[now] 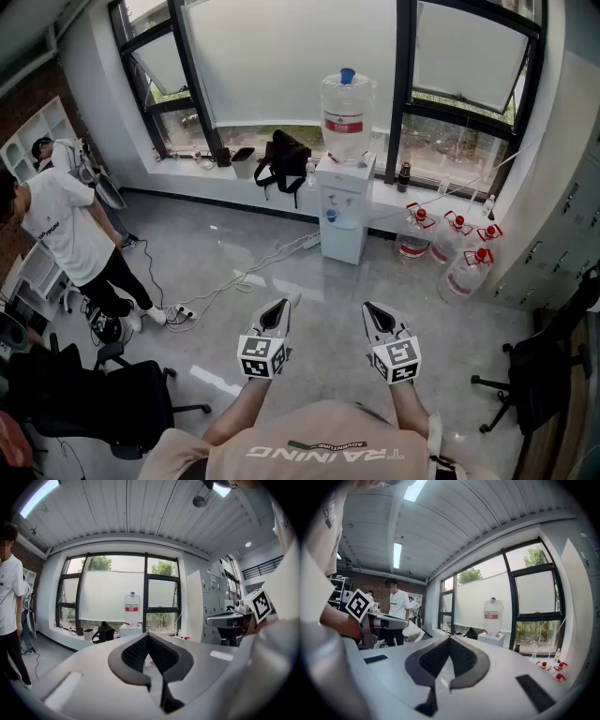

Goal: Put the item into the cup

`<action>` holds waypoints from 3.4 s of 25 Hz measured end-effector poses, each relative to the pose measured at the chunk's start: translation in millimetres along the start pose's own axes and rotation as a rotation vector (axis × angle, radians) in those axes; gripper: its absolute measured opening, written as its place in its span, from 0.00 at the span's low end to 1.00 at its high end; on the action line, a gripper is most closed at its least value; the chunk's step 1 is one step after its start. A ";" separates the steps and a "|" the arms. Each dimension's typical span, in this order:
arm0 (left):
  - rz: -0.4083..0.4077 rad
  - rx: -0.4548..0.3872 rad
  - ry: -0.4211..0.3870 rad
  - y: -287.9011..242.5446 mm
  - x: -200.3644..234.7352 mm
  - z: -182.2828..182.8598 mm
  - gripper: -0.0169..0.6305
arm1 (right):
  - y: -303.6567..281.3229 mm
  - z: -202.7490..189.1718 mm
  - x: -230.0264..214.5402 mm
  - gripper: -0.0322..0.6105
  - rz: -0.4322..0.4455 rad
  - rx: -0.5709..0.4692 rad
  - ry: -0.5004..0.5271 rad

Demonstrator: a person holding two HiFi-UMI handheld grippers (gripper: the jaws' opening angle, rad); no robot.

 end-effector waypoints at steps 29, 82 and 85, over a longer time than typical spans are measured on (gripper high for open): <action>-0.036 0.069 0.096 -18.2 36.6 -34.7 0.04 | -34.3 -41.3 5.9 0.07 -0.107 0.083 -0.103; -0.192 0.154 0.171 -341.0 184.2 -74.7 0.04 | -347.5 -91.2 -132.2 0.07 -0.025 0.246 0.000; -0.184 0.150 0.180 -346.6 200.5 -71.9 0.04 | -361.5 -86.4 -136.1 0.07 -0.034 0.256 0.014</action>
Point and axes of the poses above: the fingertips, and each gripper's own axes: y backward along the fingers, x to its left, z out of its top, the point moved 5 cm from there along y, backward along the fingers, and after that the axes turned 5 degrees about -x, right-handed, at the moved point
